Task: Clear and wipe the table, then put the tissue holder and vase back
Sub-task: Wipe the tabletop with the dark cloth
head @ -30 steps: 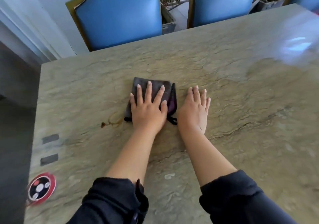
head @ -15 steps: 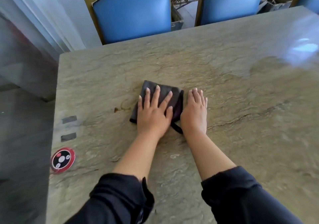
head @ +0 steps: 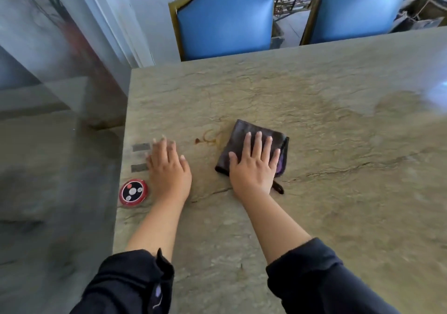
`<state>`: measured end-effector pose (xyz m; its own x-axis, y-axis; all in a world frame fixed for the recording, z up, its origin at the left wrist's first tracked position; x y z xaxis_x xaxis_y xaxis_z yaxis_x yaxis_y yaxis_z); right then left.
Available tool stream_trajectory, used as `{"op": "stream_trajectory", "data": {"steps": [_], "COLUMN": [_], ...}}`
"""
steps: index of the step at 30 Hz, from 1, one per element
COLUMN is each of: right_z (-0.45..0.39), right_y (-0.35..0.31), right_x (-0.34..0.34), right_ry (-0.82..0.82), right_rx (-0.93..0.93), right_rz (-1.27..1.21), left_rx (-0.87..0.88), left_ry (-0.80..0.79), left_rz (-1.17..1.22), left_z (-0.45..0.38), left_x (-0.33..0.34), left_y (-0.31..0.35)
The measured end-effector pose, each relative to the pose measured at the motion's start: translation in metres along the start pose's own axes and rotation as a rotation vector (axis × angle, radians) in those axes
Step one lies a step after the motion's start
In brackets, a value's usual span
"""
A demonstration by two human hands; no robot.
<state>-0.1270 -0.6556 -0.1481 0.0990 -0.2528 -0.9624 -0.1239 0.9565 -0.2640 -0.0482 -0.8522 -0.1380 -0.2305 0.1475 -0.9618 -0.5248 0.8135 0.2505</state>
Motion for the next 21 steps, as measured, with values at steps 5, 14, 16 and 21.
{"op": "stream_trajectory", "data": {"steps": [5,14,16,21], "right_z": [-0.052,-0.027,-0.039,-0.109], "right_y": [-0.021,-0.103,-0.085,-0.092], "right_x": [0.011,0.024,0.018,0.022], "right_ry": [-0.081,-0.138,-0.105,-0.106], "right_rx": [-0.01,-0.697,-0.668,-0.247], "right_rz": [0.067,0.112,0.109,0.109], "left_rx": [0.002,-0.022,-0.014,-0.001], "left_ry": [0.027,0.002,-0.006,-0.018], "left_rz": [-0.195,-0.137,-0.143,-0.174], "left_z": [0.004,0.002,0.003,0.003], "left_x": [0.001,0.002,0.003,0.006], "left_y": [-0.017,-0.02,-0.02,-0.02]}}
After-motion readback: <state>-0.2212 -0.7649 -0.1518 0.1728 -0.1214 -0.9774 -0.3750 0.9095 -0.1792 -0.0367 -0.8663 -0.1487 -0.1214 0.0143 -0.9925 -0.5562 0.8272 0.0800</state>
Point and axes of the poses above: each hand's wrist, its own z-axis away from the middle knuckle, its own x-axis out of the palm, y = z × x, the point moved 9 cm from there along -z, towards the middle knuckle, and after that the axes turned 1 degree about y, right-handed, at the moved point
